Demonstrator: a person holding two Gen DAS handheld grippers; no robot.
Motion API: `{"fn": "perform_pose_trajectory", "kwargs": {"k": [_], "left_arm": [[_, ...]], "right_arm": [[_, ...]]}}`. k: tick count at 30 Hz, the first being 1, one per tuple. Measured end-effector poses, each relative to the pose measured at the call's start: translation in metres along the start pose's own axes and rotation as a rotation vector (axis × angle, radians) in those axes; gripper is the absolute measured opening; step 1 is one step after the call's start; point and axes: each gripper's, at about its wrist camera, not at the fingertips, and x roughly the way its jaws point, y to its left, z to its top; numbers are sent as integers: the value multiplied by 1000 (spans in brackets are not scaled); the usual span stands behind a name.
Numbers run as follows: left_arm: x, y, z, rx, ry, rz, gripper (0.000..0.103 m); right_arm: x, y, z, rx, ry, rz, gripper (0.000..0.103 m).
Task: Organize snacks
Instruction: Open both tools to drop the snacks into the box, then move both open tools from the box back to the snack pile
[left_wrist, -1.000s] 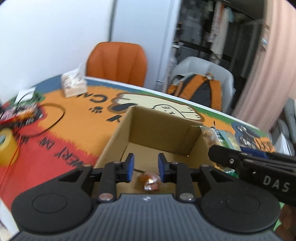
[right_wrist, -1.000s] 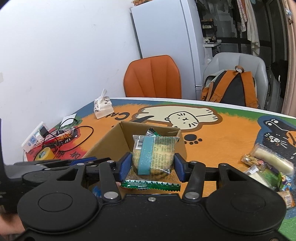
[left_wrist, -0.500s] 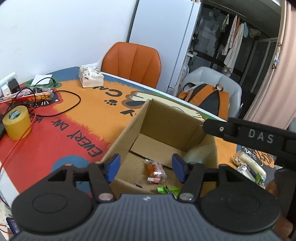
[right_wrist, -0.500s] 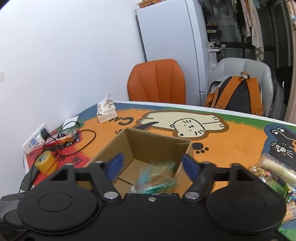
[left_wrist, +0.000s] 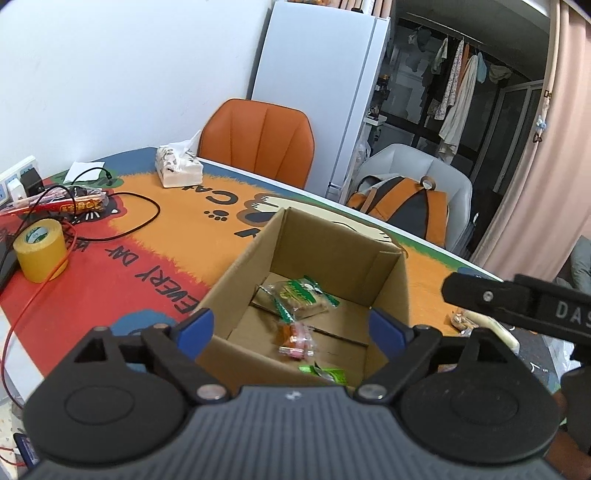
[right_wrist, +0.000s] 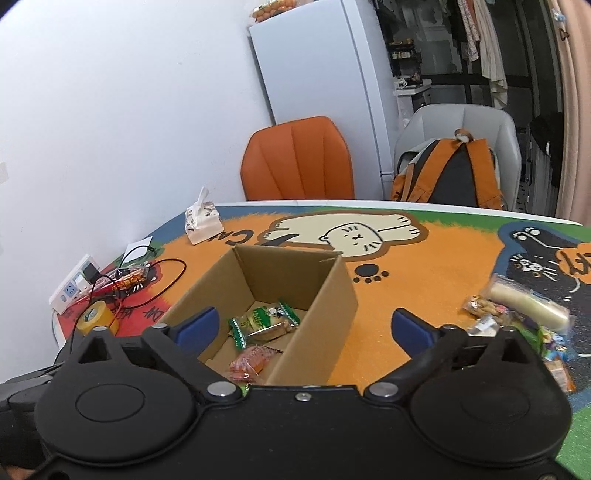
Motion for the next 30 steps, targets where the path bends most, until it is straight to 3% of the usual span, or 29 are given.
{"fn": "perform_pose_trajectory", "kwargs": {"k": [5,30], "left_arm": [[-6,-8,-3,-4,6,-27,95],[-16,-64,-22,89,42,-142,96]], "right_arm": [[-14,-12,-4,10,-11,-11,103],[-65,-76,-31,98,-31,-116,103]]}}
